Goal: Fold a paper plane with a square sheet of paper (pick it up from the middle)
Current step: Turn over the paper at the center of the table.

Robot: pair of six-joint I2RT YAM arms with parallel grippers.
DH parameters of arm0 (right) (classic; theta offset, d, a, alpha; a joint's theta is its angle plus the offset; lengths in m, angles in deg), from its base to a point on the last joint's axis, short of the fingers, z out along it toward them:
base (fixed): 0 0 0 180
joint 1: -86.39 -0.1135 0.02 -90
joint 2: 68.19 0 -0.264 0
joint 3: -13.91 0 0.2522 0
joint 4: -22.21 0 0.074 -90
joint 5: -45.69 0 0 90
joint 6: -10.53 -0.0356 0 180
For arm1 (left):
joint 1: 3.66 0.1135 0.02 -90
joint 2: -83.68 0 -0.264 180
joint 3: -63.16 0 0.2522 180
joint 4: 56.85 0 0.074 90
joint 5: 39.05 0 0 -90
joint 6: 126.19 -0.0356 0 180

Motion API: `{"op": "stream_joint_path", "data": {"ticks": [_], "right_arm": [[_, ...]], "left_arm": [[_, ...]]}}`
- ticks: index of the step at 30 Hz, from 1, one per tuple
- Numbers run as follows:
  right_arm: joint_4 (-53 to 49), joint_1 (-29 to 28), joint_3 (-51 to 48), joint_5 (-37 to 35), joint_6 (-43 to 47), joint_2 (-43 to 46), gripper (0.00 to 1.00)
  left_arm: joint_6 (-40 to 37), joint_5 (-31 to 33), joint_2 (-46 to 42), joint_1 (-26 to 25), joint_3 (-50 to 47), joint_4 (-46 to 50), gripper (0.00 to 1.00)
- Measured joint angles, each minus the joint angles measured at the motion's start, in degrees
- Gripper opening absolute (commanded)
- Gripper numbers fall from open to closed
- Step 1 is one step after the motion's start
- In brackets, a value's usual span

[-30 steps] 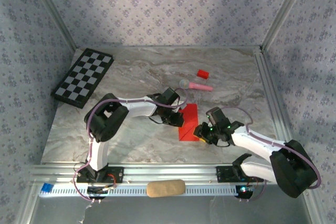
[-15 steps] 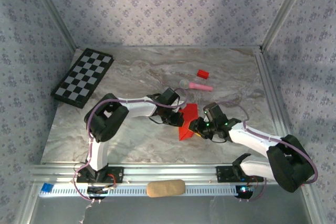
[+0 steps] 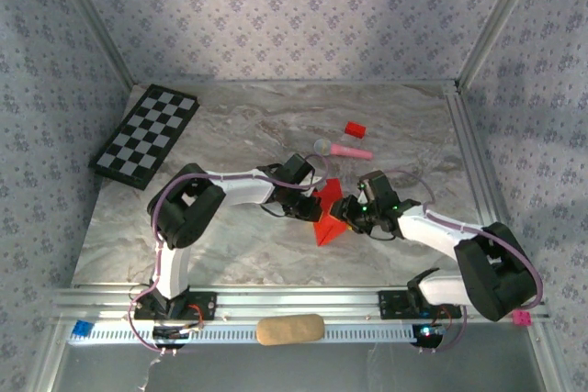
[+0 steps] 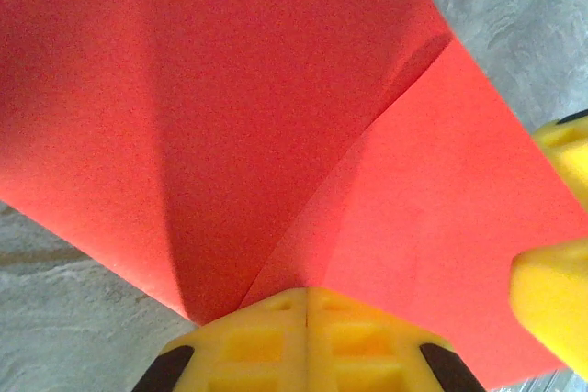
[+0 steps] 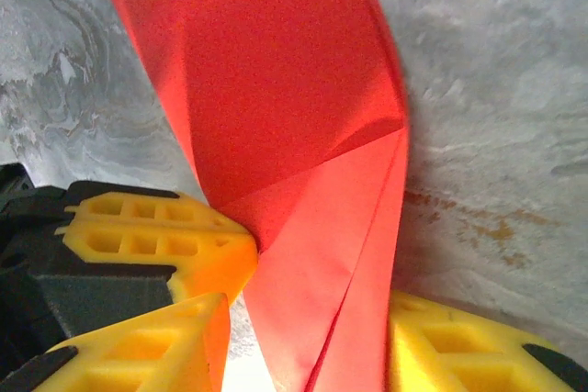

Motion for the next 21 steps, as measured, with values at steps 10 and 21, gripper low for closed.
{"op": "stream_joint_path", "data": {"ticks": [10,21], "right_arm": [[4.1,1.7,-1.5,1.5,0.0,-1.4,0.39],[8.8,3.6,-1.8,3.0,0.7,-3.6,0.29]], "left_arm": [[0.1,0.0,0.0,0.0,0.0,0.0,0.07],[0.1,0.0,0.0,0.0,0.0,0.0,0.07]]}}
